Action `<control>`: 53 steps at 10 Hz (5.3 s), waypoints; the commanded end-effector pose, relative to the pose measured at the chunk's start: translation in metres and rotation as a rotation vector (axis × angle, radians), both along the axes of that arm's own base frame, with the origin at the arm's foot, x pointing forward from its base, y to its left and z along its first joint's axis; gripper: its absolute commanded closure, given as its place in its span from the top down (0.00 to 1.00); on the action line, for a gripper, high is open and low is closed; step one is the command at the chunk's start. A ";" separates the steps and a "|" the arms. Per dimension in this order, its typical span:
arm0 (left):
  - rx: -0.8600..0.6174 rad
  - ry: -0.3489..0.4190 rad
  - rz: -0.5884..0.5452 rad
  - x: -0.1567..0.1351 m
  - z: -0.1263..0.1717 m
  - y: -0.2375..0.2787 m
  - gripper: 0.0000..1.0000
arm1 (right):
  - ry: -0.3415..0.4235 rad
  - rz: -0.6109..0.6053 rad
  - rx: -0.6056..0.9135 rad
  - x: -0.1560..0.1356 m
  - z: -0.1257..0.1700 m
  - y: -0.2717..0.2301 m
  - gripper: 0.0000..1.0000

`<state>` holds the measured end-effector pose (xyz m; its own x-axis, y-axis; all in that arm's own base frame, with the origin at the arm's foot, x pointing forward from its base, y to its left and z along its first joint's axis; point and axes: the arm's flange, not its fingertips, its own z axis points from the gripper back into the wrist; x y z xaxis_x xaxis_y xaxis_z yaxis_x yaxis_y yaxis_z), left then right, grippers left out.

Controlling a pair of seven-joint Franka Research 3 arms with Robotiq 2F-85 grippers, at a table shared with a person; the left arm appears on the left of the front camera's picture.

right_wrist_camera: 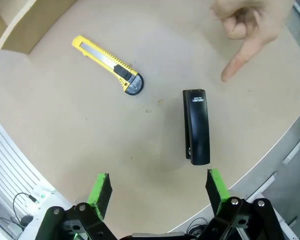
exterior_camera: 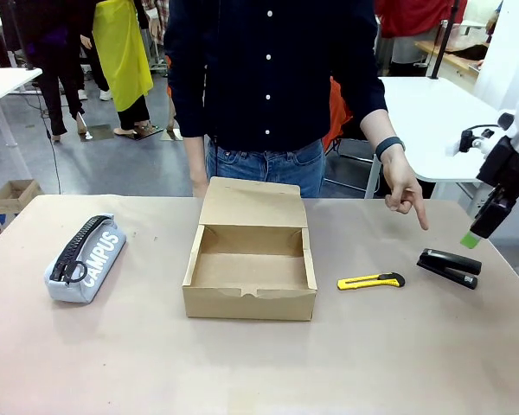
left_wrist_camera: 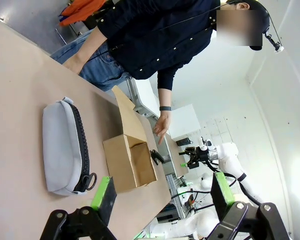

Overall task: Pack the item into the box.
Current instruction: Pick up the item indicated by the person and place it inside the Mailer Box.

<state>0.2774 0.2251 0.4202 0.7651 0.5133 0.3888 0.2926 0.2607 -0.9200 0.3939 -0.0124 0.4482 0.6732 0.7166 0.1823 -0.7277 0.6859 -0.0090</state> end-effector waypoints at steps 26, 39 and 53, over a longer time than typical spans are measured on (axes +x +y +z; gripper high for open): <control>-0.008 -0.036 0.006 0.000 0.001 0.000 1.00 | 0.048 0.060 -0.051 0.102 -0.122 -0.042 1.00; -0.008 -0.036 0.006 0.000 0.001 0.000 1.00 | 0.050 0.071 -0.171 0.062 -0.044 -0.017 1.00; -0.008 -0.036 0.006 0.000 0.001 0.000 1.00 | 0.157 0.063 -0.176 0.079 -0.120 0.002 1.00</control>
